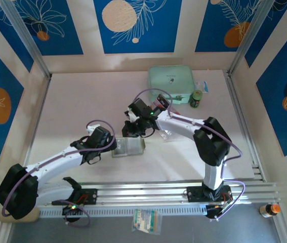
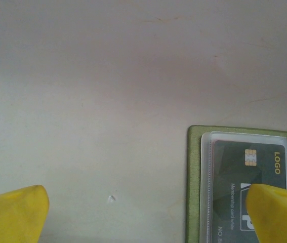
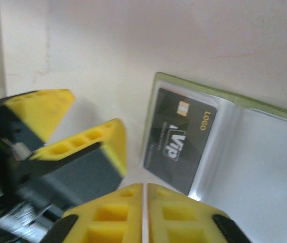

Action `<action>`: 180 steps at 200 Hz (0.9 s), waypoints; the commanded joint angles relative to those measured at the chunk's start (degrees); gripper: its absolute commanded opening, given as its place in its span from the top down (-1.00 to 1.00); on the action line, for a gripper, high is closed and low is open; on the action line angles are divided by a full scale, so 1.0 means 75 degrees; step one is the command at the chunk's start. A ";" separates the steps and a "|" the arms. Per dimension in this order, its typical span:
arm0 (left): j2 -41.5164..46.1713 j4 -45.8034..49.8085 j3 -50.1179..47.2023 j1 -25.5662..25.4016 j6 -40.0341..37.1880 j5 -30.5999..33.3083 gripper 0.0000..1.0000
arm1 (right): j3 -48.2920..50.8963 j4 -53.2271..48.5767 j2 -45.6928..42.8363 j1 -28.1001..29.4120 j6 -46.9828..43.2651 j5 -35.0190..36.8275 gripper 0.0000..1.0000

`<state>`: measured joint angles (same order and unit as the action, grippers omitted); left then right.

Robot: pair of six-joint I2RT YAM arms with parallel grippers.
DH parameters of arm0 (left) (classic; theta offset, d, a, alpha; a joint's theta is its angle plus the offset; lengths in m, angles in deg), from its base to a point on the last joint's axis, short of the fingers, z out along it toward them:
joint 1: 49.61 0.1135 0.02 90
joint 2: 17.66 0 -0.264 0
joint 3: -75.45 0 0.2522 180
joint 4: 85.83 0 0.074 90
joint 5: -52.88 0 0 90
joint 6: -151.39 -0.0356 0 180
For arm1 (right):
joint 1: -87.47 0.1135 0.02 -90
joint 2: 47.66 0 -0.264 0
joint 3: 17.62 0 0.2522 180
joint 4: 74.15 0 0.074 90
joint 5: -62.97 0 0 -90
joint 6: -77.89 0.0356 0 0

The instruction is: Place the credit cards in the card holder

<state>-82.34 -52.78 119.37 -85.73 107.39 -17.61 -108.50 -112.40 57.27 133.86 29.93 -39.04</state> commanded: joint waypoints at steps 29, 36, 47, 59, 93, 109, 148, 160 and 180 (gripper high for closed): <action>-0.0016 0.0361 0.0393 0.0081 0.0252 -0.0032 -0.99 | -0.0436 -0.1008 -0.0484 -0.0455 0.1235 -0.0314 0.44; 0.0000 0.0384 0.0387 0.0081 0.0323 0.0016 -0.99 | -0.0493 -0.1056 -0.0496 -0.0537 0.1381 -0.0470 0.43; 0.0028 0.0438 0.0386 0.0083 0.0469 0.0121 -0.99 | -0.0571 -0.1112 -0.0521 -0.0655 0.1618 -0.0656 0.42; 0.0047 0.0474 0.0397 0.0094 0.0651 0.0215 -0.99 | -0.0698 -0.1145 -0.0525 -0.0761 0.1854 -0.0908 0.40; 0.0127 0.0483 0.0260 0.0103 0.1231 0.0575 -0.99 | -0.1511 -0.2094 -0.0336 -0.0969 0.2450 -0.0926 0.40; 0.0140 0.0472 0.0198 0.0117 0.1470 0.0707 -0.99 | -0.2069 -0.2671 -0.0144 -0.1088 0.2667 -0.0995 0.40; 0.0091 0.0727 0.0421 0.0153 0.1757 0.0890 -0.99 | -0.2733 -0.2698 -0.0122 -0.1402 0.3137 -0.1854 0.41; 0.0076 0.0765 0.0517 0.0165 0.1727 0.0902 -0.99 | -0.2742 -0.2509 -0.0275 -0.1437 0.3223 -0.1809 0.41; 0.0093 0.0866 0.0599 0.0181 0.1673 0.0925 -0.99 | -0.2657 -0.2292 -0.0441 -0.1504 0.3281 -0.1761 0.41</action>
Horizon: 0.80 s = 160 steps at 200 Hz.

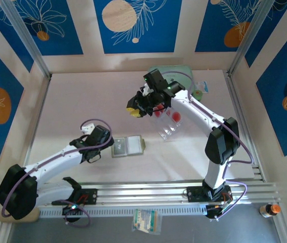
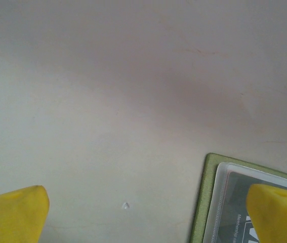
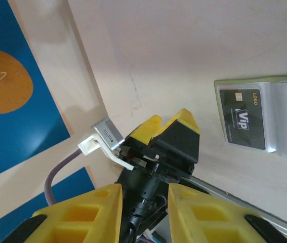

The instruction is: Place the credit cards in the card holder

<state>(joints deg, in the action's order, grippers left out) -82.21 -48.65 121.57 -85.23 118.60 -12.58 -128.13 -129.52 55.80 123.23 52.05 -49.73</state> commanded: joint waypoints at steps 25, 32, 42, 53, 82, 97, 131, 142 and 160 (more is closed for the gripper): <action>0.0059 0.0139 0.0279 0.0199 0.0092 0.0157 -0.99 | 0.0245 0.0490 -0.0270 -0.0140 0.0587 -0.0658 0.44; 0.0025 0.0080 0.0273 0.0201 0.0073 0.0128 -0.99 | 0.0286 0.0573 -0.0271 -0.0130 0.0587 -0.0701 0.44; -0.0035 0.0042 0.0289 0.0226 0.0071 0.0065 -0.99 | 0.0314 0.0520 -0.0271 -0.0117 0.0577 -0.0644 0.46; -0.0085 -0.0001 0.0308 0.0237 0.0008 0.0016 -0.99 | 0.0376 0.0620 -0.0310 -0.0078 0.0586 -0.0728 0.48; -0.0123 -0.0141 0.0311 0.0260 -0.0170 -0.0080 -0.99 | 0.0514 0.0946 -0.0447 0.0033 0.0571 -0.0724 0.48; -0.0112 -0.0196 0.0340 0.0294 -0.0314 -0.0184 -0.99 | 0.0473 0.0821 -0.0434 0.0083 0.0384 -0.0473 0.50; -0.0094 -0.0413 0.0389 0.0355 -0.0641 -0.0430 -0.99 | 0.0633 0.0554 -0.0247 0.0342 -0.0727 0.0150 0.58; -0.0133 -0.0514 0.0408 0.0377 -0.0743 -0.0534 -0.99 | 0.0984 0.0712 -0.0153 0.0257 -0.1034 0.0110 0.61; -0.0253 -0.0747 0.0477 0.0458 -0.0941 -0.0731 -0.99 | 0.1814 0.1528 -0.0022 0.0120 -0.1469 -0.0215 0.68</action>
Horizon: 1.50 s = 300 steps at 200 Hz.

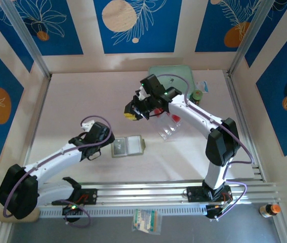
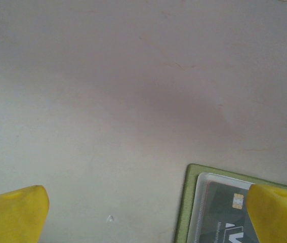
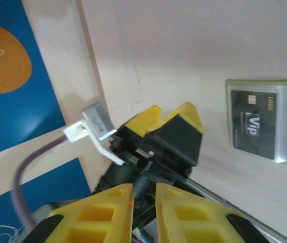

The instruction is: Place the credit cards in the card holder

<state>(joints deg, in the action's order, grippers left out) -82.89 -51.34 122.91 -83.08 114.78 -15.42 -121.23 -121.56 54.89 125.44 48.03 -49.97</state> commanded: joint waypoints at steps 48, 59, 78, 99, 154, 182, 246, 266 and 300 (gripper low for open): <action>-0.0689 -0.0821 0.0652 0.0288 -0.1001 -0.0957 -0.99 | 0.1853 0.0764 0.0391 -0.0061 -0.2041 0.0558 1.00; -0.0786 -0.0904 0.0652 0.0309 -0.1059 -0.1087 -0.99 | 0.1988 0.0727 0.0347 0.0023 -0.2194 0.0775 1.00; -0.0951 -0.1096 0.0652 0.0330 -0.1136 -0.1324 -0.99 | 0.2197 0.0725 0.0273 0.0155 -0.2350 0.0947 1.00; -0.1148 -0.1251 0.0694 0.0338 -0.1203 -0.1508 -0.99 | 0.2279 0.0686 0.0339 0.0296 -0.2462 0.1098 1.00; -0.1600 -0.1589 0.0817 0.0338 -0.1363 -0.1888 -0.99 | 0.2284 0.0588 0.0796 0.0491 -0.2726 0.1410 1.00; -0.1654 -0.1705 0.0761 0.0338 -0.1376 -0.1967 -1.00 | 0.2540 0.0742 0.0970 0.0468 -0.2745 0.1471 1.00; -0.1694 -0.2323 0.0330 0.0339 -0.1329 -0.2457 -1.00 | 0.3126 0.1000 0.1428 0.0342 -0.2708 0.1766 1.00; -0.1755 -0.2466 0.0190 0.0338 -0.1294 -0.2526 -1.00 | 0.3297 0.1116 0.1456 0.0298 -0.2643 0.1781 1.00; -0.1900 -0.2724 0.0021 0.0340 -0.1276 -0.2636 -0.99 | 0.3435 0.1188 0.1515 0.0245 -0.2599 0.1793 1.00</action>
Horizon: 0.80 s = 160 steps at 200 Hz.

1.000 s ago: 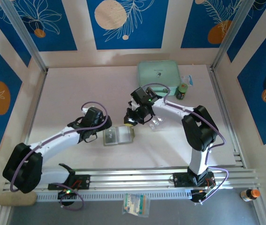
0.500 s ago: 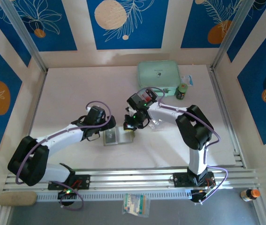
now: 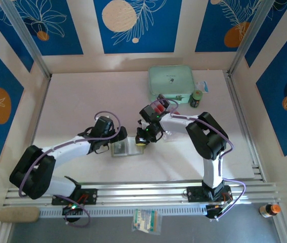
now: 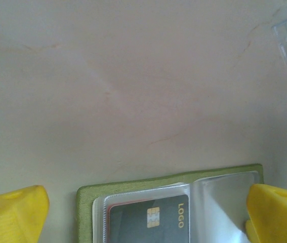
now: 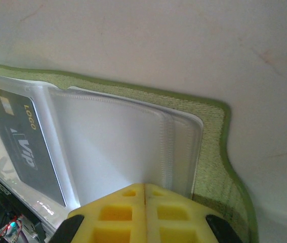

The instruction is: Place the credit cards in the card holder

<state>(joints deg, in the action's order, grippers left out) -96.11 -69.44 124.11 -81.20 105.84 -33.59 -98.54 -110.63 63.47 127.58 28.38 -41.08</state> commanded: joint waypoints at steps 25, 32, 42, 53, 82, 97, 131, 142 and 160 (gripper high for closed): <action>-0.0272 -0.0498 -0.0221 0.0088 -0.0089 -0.0334 -1.00 | 0.0423 -0.0264 0.0431 -0.0042 0.0072 0.0618 1.00; -0.0324 -0.0554 -0.0220 0.0090 -0.0100 -0.0381 -1.00 | 0.0434 -0.0252 0.0436 -0.0041 0.0080 0.0619 1.00; -0.0398 -0.0614 -0.0232 0.0088 -0.0109 -0.0440 -1.00 | 0.0435 -0.0239 0.0452 -0.0055 0.0094 0.0619 1.00; -0.0498 -0.0664 -0.0215 0.0088 -0.0114 -0.0494 -1.00 | 0.0435 -0.0240 0.0481 -0.0052 0.0090 0.0618 1.00; -0.0682 -0.0842 -0.0211 0.0076 -0.0093 -0.0684 -1.00 | 0.0423 -0.0238 0.0526 -0.0052 0.0117 0.0607 1.00; -0.0725 -0.0884 -0.0191 0.0076 -0.0090 -0.0750 -1.00 | 0.0423 -0.0240 0.0534 -0.0049 0.0121 0.0602 1.00; -0.0675 -0.1011 -0.0182 0.0053 -0.0035 -0.0978 -1.00 | 0.0423 -0.0246 0.0569 -0.0041 0.0132 0.0593 1.00; -0.0616 -0.1042 -0.0167 0.0029 -0.0020 -0.1054 -1.00 | 0.0435 -0.0228 0.0580 -0.0032 0.0141 0.0583 1.00; -0.0524 -0.1056 -0.0118 0.0000 0.0025 -0.1137 -1.00 | 0.0457 -0.0217 0.0592 -0.0029 0.0144 0.0577 1.00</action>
<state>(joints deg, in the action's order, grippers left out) -100.22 -74.25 123.21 -81.12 105.84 -37.15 -98.01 -109.28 63.54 127.45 28.82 -42.08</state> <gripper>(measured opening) 0.998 0.044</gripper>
